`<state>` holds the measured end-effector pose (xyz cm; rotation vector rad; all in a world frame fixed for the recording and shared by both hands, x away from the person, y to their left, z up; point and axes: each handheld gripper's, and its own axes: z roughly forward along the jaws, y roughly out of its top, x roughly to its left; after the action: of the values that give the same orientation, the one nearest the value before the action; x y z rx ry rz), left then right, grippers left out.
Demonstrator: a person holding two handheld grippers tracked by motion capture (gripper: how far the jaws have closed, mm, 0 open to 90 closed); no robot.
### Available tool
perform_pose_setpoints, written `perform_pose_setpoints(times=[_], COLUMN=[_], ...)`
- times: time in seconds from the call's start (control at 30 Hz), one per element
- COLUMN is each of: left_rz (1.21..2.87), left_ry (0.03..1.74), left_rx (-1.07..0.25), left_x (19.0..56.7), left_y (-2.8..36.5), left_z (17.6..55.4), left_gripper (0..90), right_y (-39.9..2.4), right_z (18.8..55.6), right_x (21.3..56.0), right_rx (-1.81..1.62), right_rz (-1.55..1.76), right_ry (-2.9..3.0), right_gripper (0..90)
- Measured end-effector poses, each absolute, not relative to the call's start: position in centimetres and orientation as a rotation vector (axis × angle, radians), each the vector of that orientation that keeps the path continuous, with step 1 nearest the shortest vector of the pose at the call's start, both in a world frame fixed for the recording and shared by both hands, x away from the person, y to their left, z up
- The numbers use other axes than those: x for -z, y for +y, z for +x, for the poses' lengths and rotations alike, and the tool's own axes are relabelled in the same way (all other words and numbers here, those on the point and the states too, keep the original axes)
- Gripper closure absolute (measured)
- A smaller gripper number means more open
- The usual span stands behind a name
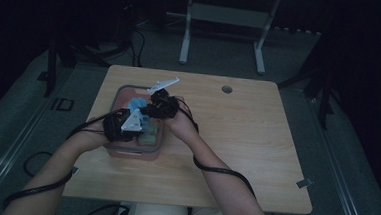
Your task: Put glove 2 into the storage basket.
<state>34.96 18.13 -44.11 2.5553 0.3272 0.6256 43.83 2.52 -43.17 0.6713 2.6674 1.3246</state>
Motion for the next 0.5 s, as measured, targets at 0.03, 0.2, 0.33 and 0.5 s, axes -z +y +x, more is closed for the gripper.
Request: perform_pose_setpoints(times=[0.03,0.2,0.33,0.5], left_rz=[2.561,2.574,2.584,2.589], left_ry=[0.332,0.344,0.338,0.325], left_rx=[-0.618,-0.589,-0.567,-0.541], left_x=[44.4,45.7,46.2,46.7], left_y=[18.1,18.0,17.9,17.4], left_z=[35.1,35.8,36.0,36.3], left_gripper=[75.1,75.1,75.1,75.0], right_y=[2.6,3.0,3.1,2.8], right_z=[43.9,44.4,44.8,45.2], right_x=[43.5,44.8,45.8,46.9], right_rx=[-1.315,-1.268,-1.251,-1.216], right_rz=[0.679,0.705,0.730,0.765], right_ry=[2.673,2.692,2.704,2.717], right_gripper=[79.7,79.7,79.7,79.6])
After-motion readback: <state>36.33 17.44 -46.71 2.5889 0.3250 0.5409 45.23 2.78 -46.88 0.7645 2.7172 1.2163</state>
